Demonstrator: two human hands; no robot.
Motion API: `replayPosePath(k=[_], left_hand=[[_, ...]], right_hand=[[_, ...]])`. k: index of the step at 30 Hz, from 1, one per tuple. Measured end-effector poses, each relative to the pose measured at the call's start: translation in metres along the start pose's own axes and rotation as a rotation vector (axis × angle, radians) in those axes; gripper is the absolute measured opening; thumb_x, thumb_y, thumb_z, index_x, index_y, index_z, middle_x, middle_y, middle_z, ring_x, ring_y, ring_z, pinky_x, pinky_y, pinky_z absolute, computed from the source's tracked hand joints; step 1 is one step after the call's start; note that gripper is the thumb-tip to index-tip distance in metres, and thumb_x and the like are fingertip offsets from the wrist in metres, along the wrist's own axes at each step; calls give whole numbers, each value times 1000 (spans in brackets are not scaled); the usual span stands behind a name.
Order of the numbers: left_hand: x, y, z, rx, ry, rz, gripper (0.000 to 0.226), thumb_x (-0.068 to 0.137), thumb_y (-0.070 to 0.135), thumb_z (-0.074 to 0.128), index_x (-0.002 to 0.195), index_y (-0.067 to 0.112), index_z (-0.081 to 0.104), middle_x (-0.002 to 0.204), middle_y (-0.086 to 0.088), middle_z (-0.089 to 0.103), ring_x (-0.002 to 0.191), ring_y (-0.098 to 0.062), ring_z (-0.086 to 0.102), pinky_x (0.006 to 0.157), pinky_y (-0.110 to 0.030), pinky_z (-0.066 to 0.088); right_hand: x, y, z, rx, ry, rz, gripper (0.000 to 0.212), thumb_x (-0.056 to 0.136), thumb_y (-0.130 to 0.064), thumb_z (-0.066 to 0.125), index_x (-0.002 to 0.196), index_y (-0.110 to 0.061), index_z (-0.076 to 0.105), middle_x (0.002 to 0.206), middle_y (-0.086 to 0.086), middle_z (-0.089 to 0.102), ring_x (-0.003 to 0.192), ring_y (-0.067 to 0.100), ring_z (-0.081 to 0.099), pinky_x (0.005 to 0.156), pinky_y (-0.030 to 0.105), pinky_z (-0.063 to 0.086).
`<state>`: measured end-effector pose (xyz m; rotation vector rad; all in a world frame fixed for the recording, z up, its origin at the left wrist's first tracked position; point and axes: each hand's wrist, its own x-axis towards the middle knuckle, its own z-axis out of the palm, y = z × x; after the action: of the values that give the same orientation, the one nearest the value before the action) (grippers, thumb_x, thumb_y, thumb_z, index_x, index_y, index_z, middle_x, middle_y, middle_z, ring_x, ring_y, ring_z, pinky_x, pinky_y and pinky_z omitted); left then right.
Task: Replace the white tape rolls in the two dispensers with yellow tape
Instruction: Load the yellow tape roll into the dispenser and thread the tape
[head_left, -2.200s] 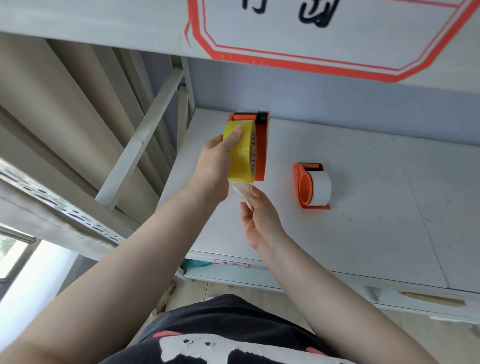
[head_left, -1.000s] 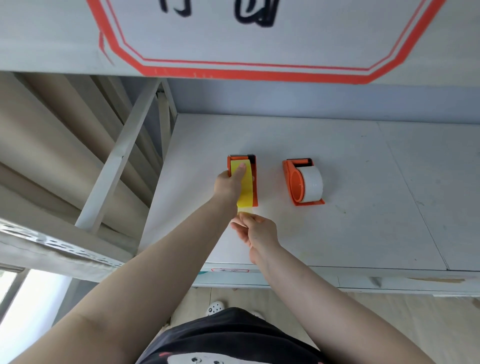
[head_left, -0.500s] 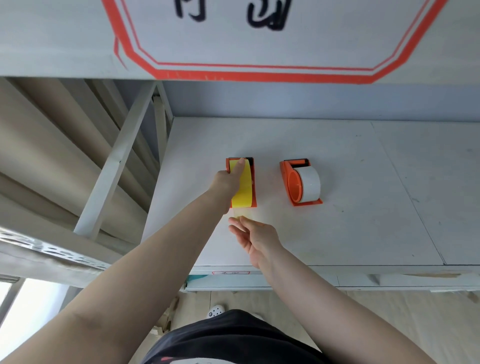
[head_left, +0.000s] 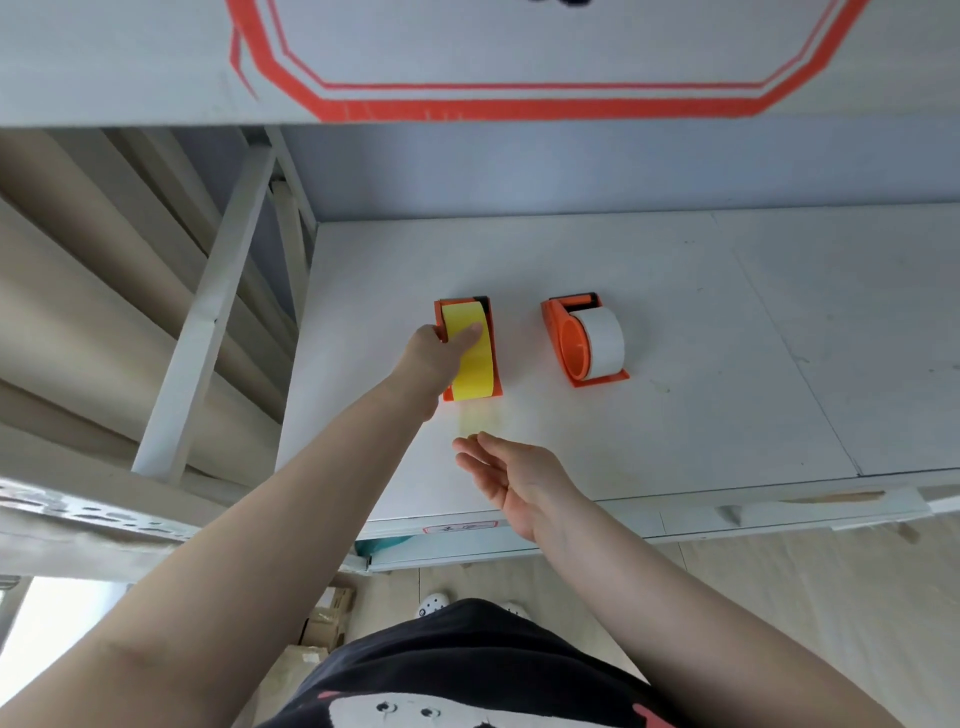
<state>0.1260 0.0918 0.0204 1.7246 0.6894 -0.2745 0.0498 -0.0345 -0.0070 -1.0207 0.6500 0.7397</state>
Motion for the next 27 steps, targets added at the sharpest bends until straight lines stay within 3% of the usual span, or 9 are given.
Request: replayPosePath(k=[14,18,20,23,25,27], left_hand=[[0,0,1,-64,-14,49,60,93,48,51,136,8,42,110,-2,47,100,-26,43,82,-36,33],[-9,-1,-2,-74,48,23,62,93,51,49,137,9,40,116,-5,48,99,-23,43,72,-31,35],[-16,-5,0,-60,164,151,57,92,48,51,136,12,40,130,-6,48,105,-21,49,78,-32,42],[-37,-6,7,-94,295,555,36,95,35,52,124,14,48,128,-7,49,104,-11,52,92,-26,44],[-55,0,16,-138,272,725,23,96,27,50,115,16,53,119,-3,55,97,-5,54,87,-19,43],[-66,6,31,-163,182,768,15,96,22,49,108,17,56,106,2,61,93,-10,57,82,-20,45]], right_hand=[[5,-8,3,90,59,-67,14,91,-15,63,94,-1,64,80,10,77,67,16,74,49,18,54],[3,-18,-2,111,117,-116,22,88,-25,67,94,-4,64,87,11,76,65,16,73,51,20,56],[2,-24,-13,146,158,-145,25,87,-28,68,97,-5,62,90,11,74,61,15,72,49,20,54],[2,-35,-37,203,233,-173,29,86,-31,69,98,-6,62,91,11,72,62,15,68,48,20,54],[3,-46,-54,228,284,-197,28,86,-31,70,96,-7,62,90,10,69,60,14,65,46,19,53],[7,-59,-72,210,342,-232,26,86,-29,69,99,-8,61,87,8,66,61,14,62,45,17,53]])
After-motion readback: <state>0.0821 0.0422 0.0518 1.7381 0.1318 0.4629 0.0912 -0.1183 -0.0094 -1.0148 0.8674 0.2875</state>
